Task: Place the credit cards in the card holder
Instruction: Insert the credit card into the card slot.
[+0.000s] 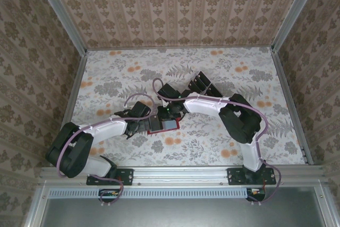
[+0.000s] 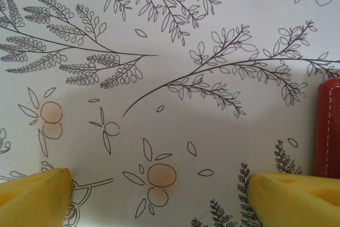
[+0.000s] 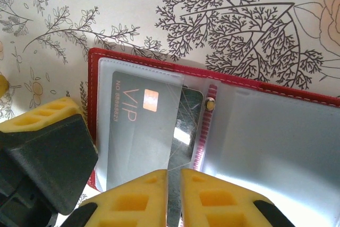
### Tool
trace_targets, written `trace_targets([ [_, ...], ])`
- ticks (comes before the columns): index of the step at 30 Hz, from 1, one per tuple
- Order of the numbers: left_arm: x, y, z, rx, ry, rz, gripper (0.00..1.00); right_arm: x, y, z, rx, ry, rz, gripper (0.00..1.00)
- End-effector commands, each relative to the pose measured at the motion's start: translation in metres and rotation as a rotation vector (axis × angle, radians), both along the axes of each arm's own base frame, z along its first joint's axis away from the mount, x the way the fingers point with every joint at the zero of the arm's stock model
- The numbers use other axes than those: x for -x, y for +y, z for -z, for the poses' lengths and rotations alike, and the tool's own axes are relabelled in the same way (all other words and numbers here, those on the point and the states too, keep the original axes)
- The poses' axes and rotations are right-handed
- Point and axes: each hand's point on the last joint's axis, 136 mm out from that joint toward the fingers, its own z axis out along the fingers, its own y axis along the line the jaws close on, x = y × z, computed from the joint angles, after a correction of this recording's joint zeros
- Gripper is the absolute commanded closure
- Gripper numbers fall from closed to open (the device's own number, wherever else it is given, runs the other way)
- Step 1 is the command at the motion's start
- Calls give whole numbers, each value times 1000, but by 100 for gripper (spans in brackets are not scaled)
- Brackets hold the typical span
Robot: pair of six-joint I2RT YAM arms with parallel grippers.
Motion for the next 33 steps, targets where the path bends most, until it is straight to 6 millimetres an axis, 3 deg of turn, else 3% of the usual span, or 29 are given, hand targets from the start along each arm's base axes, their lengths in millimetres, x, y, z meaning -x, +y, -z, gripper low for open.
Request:
trace_targets([
  [1, -2, -11, 14, 41, 18, 20, 0, 1, -11, 19, 57, 15, 7, 84],
  [11, -2, -12, 17, 45, 22, 21, 0, 5, -11, 31, 63, 44, 9, 85],
  [33, -3, -16, 22, 51, 28, 26, 0, 10, 20, 24, -59, 100, 8, 87],
])
